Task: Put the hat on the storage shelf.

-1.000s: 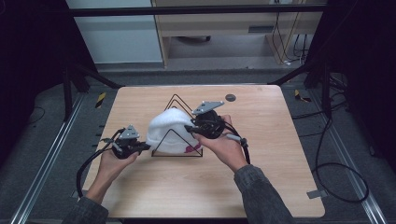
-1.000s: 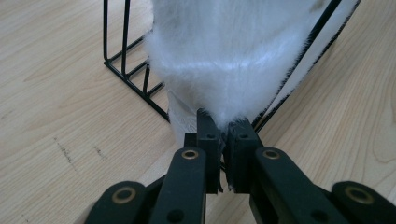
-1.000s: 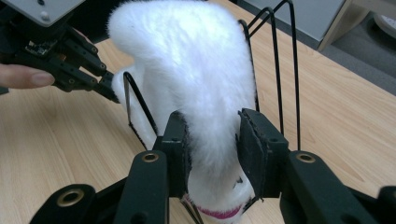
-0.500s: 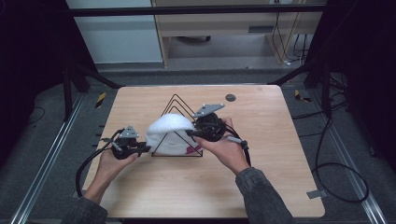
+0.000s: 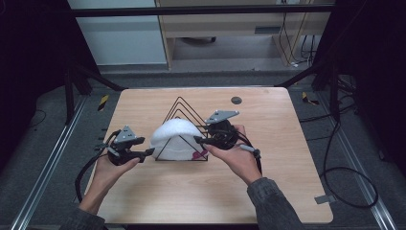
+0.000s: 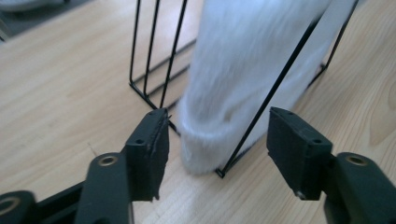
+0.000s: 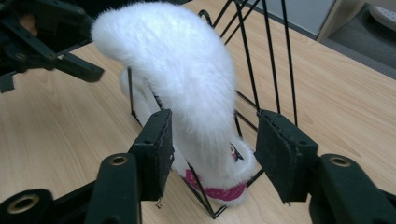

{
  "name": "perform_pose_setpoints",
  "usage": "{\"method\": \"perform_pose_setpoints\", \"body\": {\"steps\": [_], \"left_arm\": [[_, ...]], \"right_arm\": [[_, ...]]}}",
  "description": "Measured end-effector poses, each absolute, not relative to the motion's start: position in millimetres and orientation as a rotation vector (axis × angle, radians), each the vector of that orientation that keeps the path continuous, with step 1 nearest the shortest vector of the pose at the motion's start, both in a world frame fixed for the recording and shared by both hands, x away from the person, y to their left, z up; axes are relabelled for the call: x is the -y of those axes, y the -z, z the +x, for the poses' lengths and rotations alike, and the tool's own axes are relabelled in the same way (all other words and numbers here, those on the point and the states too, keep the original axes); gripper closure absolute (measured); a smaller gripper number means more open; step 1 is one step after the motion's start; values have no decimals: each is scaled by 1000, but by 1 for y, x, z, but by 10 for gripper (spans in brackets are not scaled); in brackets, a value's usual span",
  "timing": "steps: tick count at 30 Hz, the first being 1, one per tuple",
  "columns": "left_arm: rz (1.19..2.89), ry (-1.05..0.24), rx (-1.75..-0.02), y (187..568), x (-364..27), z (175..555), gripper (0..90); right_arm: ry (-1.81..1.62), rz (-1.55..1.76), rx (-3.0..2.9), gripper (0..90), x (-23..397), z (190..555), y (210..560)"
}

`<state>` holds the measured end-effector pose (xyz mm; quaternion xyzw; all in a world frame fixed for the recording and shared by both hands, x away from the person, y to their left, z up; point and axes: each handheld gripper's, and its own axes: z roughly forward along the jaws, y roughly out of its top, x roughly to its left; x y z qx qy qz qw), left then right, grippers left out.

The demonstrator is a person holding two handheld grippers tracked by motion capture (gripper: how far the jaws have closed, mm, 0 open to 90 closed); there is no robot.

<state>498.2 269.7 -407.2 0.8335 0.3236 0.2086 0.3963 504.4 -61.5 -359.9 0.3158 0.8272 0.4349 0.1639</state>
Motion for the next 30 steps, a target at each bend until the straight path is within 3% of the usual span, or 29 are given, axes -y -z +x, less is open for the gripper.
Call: {"method": "perform_pose_setpoints", "body": {"steps": [6,12,21,30], "left_arm": [[1956,-641,-857,383,-263,492,188],[1877,-658,-924,381,-260,494,113],[1818,-684,-946,390,-259,492,91],[1899,-657,-970,413,-262,486,49]], "right_arm": [[-1234,923,-2322,380,69,503,360],[-1240,945,-2292,276,77,505,362],[-1251,994,-2212,160,89,507,361],[-1221,1019,-2185,100,109,503,377]]}}
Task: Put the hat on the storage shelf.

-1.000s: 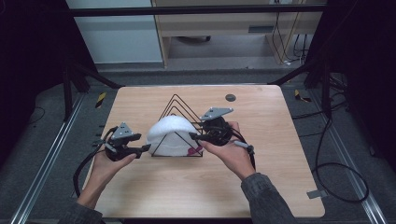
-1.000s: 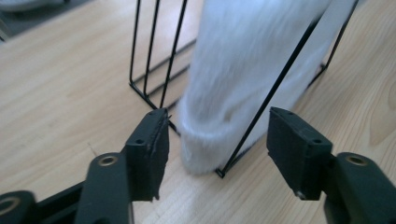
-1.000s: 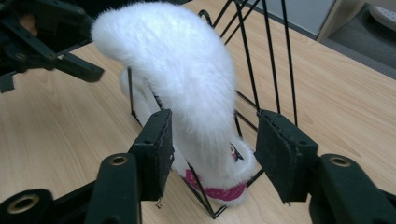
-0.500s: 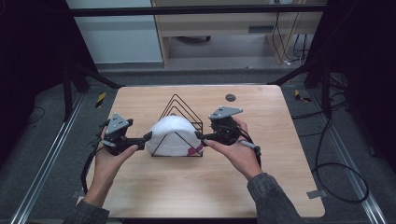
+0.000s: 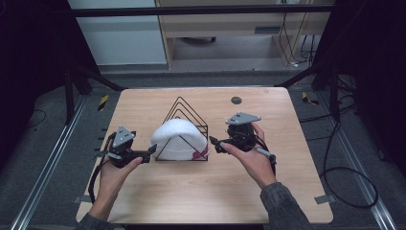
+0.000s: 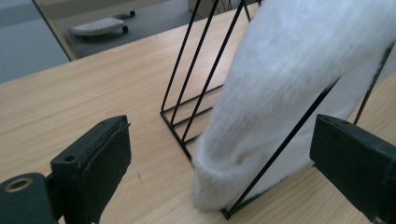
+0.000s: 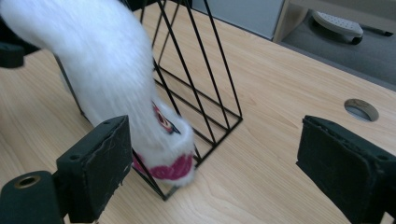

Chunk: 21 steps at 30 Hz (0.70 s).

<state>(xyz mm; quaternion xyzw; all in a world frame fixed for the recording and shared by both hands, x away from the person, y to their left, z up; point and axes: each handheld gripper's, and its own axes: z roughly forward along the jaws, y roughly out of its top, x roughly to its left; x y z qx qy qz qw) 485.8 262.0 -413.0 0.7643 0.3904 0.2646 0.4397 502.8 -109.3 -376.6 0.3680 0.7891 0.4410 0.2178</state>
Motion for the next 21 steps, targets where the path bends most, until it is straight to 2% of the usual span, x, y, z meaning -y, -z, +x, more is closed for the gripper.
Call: {"method": "perform_pose_setpoints", "body": {"steps": [10,12,21], "left_arm": [[1802,-669,-946,410,-242,485,53],[1786,-640,-960,412,-239,487,53],[1800,-653,-999,430,-248,478,55]], "right_arm": [[-1198,1039,-2184,91,140,494,392],[-1203,1050,-2172,92,147,491,393],[-1196,1143,-2120,124,179,486,400]]}}
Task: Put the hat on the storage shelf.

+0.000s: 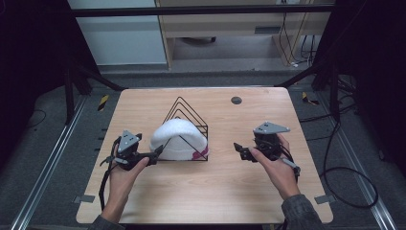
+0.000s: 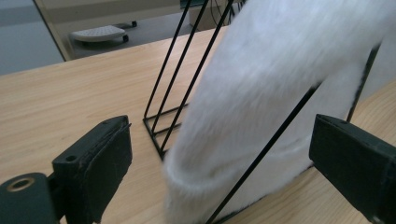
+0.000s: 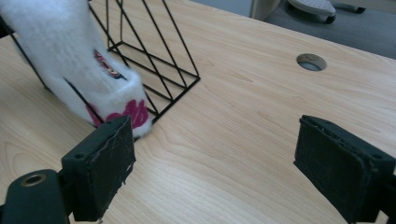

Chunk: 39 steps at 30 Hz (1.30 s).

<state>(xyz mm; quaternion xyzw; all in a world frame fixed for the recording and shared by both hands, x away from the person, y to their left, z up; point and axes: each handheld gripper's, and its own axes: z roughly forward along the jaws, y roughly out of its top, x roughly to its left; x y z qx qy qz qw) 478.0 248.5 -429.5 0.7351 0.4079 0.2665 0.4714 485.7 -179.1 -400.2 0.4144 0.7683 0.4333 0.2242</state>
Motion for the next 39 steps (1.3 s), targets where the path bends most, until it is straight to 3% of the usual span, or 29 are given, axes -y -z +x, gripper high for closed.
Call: {"method": "perform_pose_setpoints", "body": {"steps": [27,39], "left_arm": [[1969,-646,-1085,474,-285,493,59],[2066,-612,-1111,488,-295,497,58]], "right_arm": [[-1151,1311,-1982,156,235,475,440],[-1088,1405,-1978,161,247,480,474]]}}
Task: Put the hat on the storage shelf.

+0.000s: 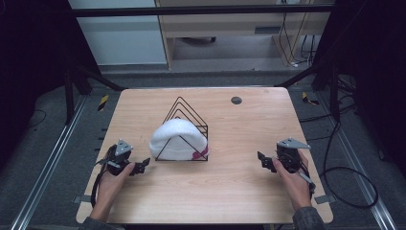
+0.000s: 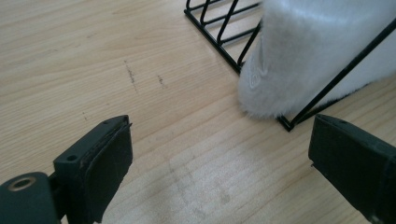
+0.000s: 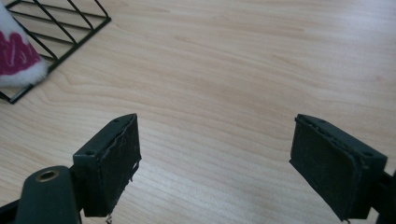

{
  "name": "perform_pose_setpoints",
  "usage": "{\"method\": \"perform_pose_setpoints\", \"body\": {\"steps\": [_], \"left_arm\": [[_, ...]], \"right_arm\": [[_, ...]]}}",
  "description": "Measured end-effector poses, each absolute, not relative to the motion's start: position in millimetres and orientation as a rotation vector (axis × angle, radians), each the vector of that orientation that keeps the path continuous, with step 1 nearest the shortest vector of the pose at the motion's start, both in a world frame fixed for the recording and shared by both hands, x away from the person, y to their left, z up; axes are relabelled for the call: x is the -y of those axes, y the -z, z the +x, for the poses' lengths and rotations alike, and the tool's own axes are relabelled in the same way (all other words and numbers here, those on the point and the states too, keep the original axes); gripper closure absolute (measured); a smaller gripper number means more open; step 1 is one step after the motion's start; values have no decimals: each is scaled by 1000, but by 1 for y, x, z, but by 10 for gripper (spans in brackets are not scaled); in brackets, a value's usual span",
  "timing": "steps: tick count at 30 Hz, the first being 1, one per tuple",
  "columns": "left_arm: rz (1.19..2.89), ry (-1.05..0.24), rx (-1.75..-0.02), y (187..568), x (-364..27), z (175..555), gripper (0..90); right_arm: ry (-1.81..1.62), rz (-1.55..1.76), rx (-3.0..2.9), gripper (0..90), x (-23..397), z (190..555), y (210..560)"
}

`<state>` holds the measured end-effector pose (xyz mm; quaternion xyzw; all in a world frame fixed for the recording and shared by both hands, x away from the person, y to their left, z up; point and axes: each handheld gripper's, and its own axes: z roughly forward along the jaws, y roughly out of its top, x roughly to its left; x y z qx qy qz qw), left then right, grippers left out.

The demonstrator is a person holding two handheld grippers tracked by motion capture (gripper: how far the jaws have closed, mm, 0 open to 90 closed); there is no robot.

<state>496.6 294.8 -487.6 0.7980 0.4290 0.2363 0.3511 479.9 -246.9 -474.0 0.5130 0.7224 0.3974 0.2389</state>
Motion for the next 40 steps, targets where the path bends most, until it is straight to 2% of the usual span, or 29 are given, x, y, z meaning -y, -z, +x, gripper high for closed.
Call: {"method": "perform_pose_setpoints", "body": {"steps": [16,40], "left_arm": [[2097,-558,-1170,503,-308,500,62],[2099,-531,-1181,508,-309,503,10]], "right_arm": [[-992,1479,-2015,153,245,486,503],[-888,1503,-1973,142,221,492,512]]}}
